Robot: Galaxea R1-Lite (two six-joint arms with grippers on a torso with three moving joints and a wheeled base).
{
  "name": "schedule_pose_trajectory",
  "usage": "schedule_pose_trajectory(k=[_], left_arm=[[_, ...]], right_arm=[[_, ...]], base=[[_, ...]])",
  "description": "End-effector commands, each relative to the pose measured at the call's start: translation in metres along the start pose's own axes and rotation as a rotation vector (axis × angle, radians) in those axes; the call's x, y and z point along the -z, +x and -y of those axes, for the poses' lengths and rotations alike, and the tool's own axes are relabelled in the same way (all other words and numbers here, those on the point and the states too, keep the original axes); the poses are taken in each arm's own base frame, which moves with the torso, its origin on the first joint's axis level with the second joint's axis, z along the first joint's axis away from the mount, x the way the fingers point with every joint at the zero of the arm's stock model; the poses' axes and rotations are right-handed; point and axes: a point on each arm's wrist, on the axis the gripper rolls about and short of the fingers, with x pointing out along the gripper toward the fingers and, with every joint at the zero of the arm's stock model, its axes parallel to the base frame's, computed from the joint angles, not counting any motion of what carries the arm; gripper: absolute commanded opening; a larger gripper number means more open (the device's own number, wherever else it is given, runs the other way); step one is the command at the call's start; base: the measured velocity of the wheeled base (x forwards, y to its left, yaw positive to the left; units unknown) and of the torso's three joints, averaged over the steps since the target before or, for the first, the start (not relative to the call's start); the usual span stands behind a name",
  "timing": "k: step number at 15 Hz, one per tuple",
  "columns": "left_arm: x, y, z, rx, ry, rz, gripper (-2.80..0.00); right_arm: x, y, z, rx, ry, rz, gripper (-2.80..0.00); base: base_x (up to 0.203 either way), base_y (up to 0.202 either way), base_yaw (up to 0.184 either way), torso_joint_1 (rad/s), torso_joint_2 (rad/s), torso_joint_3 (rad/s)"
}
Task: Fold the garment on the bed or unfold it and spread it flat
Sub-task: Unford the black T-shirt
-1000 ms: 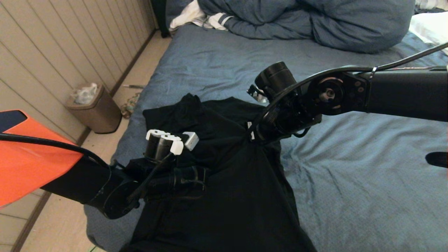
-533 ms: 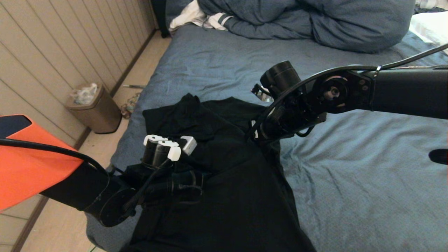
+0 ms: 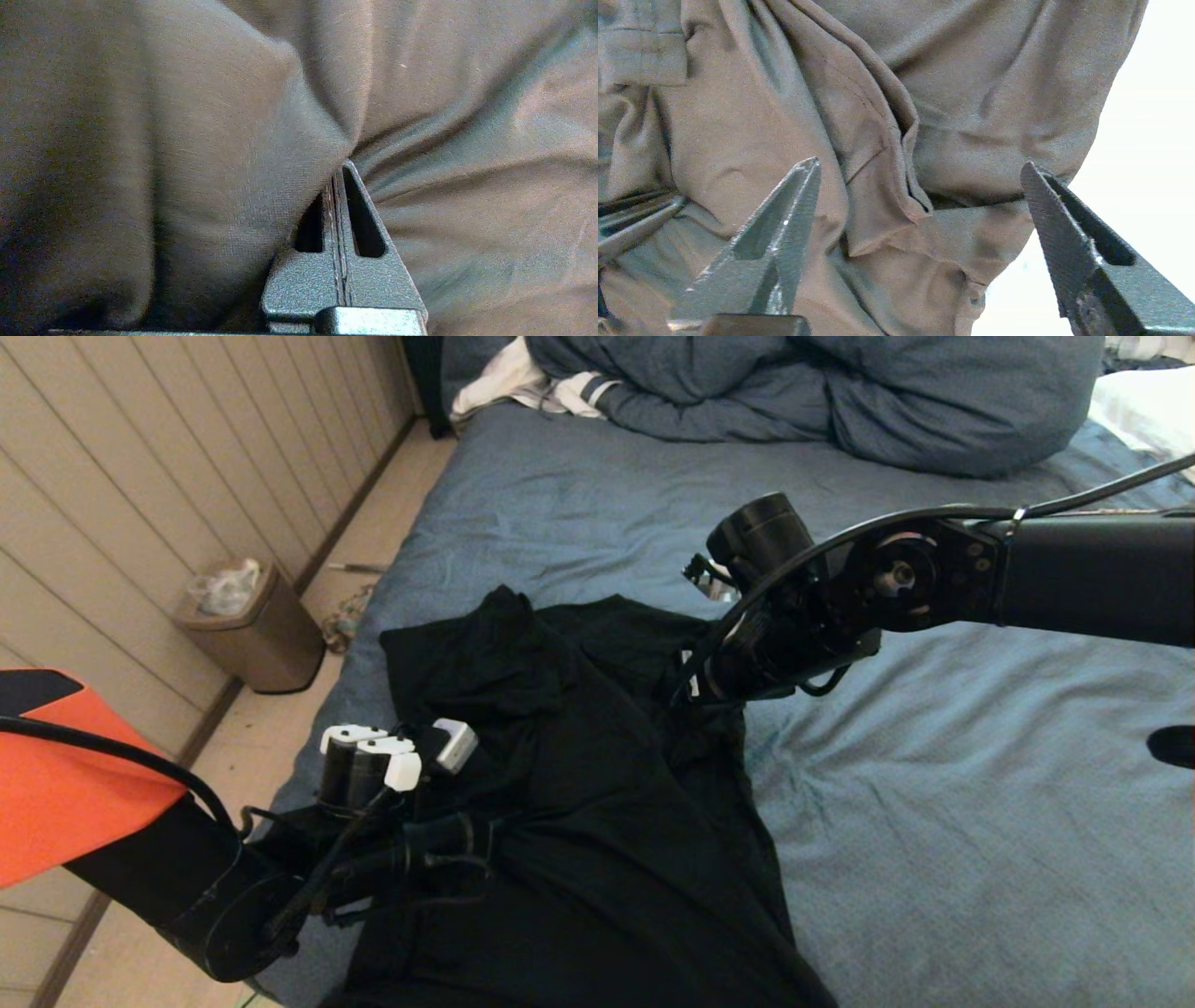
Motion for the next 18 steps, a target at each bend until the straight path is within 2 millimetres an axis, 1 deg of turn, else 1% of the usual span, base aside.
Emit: schedule_pose_trajectory(k=[1, 3, 8, 9, 15, 18], left_arm=[[0.002, -0.001, -0.005, -0.019, -0.009, -0.006, -2.8], [0.003, 0.001, -0.005, -0.016, -0.009, -0.002, -2.8], [0.002, 0.003, -0.005, -0.015, -0.008, 0.006, -2.8], [0.002, 0.003, -0.005, -0.014, -0.007, 0.007, -2.8], [-0.001, 0.003, -0.005, -0.012, -0.006, 0.017, -2.8], [-0.002, 0.003, -0.004, -0.009, -0.005, 0.018, -2.8]], right_arm=[[-0.001, 0.002, -0.003, -0.01, 0.0, 0.013, 0.0], [-0.001, 0.006, -0.005, -0.018, 0.001, 0.037, 0.0], [0.007, 0.019, -0.01, -0.02, -0.012, -0.004, 0.0], [0.009, 0.02, -0.011, -0.02, -0.014, -0.009, -2.8], [0.007, 0.018, -0.01, -0.021, -0.014, -0.002, -2.8], [0.006, 0.017, -0.007, -0.013, -0.008, 0.002, -2.8]], base=[[0.0, 0.0, 0.0, 0.0, 0.0, 0.0], [0.0, 0.0, 0.0, 0.0, 0.0, 0.0], [0.0, 0.0, 0.0, 0.0, 0.0, 0.0], [0.0, 0.0, 0.0, 0.0, 0.0, 0.0], [0.0, 0.0, 0.0, 0.0, 0.0, 0.0], [0.0, 0.0, 0.0, 0.0, 0.0, 0.0]])
